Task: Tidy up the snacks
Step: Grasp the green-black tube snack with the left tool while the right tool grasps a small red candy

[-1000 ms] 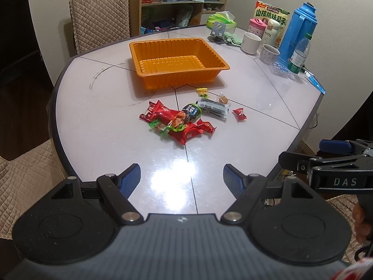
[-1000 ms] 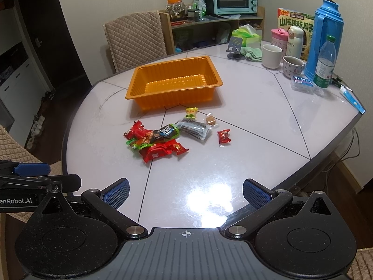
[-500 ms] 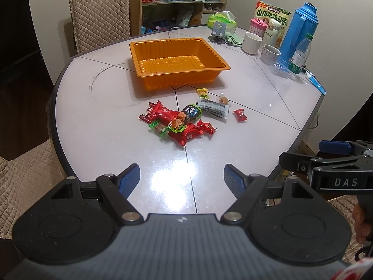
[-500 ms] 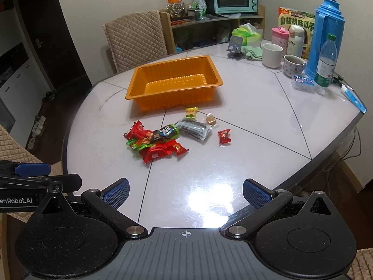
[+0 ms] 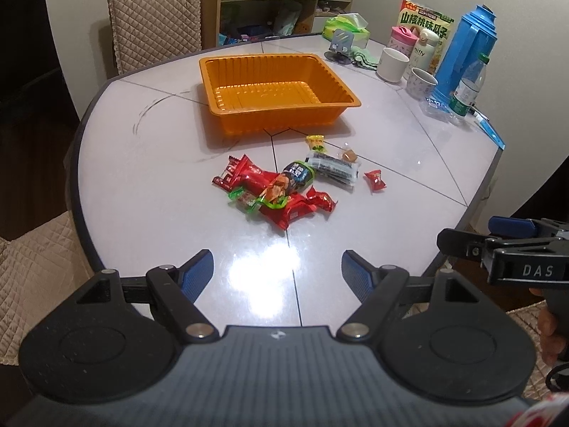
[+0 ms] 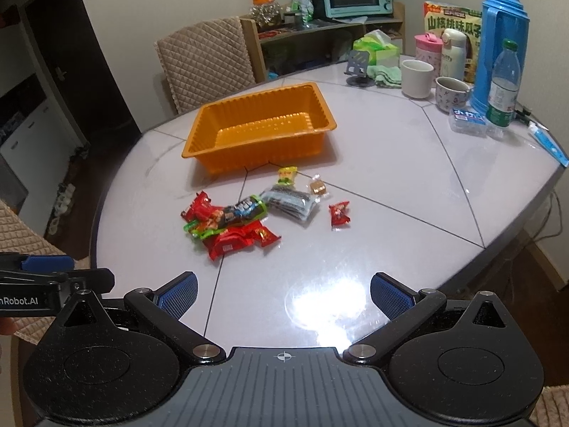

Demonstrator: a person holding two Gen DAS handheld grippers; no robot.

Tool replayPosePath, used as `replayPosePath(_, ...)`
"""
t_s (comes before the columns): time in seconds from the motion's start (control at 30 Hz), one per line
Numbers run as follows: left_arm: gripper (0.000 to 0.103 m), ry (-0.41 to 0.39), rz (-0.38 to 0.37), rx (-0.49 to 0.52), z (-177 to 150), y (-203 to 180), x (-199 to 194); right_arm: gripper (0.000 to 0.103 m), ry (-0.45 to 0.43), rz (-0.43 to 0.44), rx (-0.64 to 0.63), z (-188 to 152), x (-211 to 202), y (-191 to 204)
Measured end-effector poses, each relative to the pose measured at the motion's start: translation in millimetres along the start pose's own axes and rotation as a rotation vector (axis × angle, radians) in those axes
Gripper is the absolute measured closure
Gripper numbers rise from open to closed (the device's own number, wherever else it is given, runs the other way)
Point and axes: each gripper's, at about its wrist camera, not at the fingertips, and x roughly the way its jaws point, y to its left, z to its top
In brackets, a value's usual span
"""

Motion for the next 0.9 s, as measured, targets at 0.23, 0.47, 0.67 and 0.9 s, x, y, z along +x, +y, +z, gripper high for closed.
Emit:
replayPosePath(0.23, 0.026, -0.01, 0.022, 0.0, 8.7, 0.1, 25.4, 0.0, -0.011, 0.03, -0.007, 11.0, 21.0, -20.8)
replayPosePath(0.47, 0.026, -0.018, 0.048, -0.005, 17.6, 0.4, 54.0, 0.0, 0.005, 0.041, -0.014, 23.4, 47.2, -43.7)
replayPosePath(0.67, 0.026, -0.023, 0.052, -0.018, 25.0, 1.0, 76.0, 0.001, 0.016, 0.04, -0.046, 32.5, 70.2, -59.0)
replayPosePath(0.9, 0.026, -0.024, 0.064, -0.01, 34.7, -3.8, 97.3, 0.015, 0.052, 0.053, -0.071, 41.5, 99.8, -72.2)
